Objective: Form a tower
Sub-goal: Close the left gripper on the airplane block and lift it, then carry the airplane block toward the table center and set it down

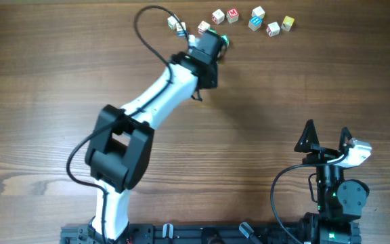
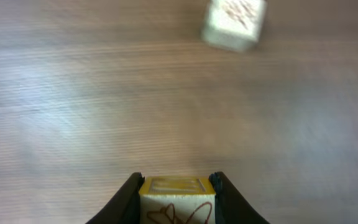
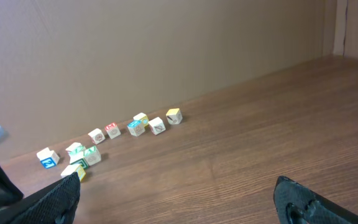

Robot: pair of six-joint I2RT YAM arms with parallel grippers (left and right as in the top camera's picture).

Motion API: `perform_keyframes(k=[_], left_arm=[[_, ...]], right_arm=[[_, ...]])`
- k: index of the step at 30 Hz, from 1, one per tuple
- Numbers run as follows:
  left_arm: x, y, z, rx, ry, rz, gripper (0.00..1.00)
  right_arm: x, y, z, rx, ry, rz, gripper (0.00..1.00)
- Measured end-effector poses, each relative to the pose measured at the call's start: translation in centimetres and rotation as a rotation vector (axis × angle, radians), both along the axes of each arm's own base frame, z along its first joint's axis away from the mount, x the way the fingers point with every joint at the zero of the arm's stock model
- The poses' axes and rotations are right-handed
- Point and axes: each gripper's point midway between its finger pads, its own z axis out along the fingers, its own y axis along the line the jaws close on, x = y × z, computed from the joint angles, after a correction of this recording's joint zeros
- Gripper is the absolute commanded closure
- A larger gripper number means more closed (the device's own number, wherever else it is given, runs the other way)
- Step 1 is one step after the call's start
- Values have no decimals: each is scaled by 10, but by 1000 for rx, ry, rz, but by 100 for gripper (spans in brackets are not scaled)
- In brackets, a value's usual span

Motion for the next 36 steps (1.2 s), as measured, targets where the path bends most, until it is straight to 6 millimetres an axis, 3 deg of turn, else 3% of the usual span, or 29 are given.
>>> perform_keyframes(k=[5, 14, 26, 30, 32, 36], left_arm=[[-13, -22, -8, -4, 16, -24, 80], [-17, -17, -45, 14, 79, 33, 78], [-12, -22, -59, 7, 78, 37, 75], [-7, -26, -59, -9, 58, 36, 69], [-6, -27, -59, -13, 53, 37, 59], [-7, -27, -61, -15, 60, 41, 57]], right_arm=[[0, 0, 0, 0, 0, 0, 0], [0, 0, 0, 0, 0, 0, 0], [0, 0, 0, 0, 0, 0, 0], [0, 0, 0, 0, 0, 0, 0], [0, 0, 0, 0, 0, 0, 0], [0, 0, 0, 0, 0, 0, 0]])
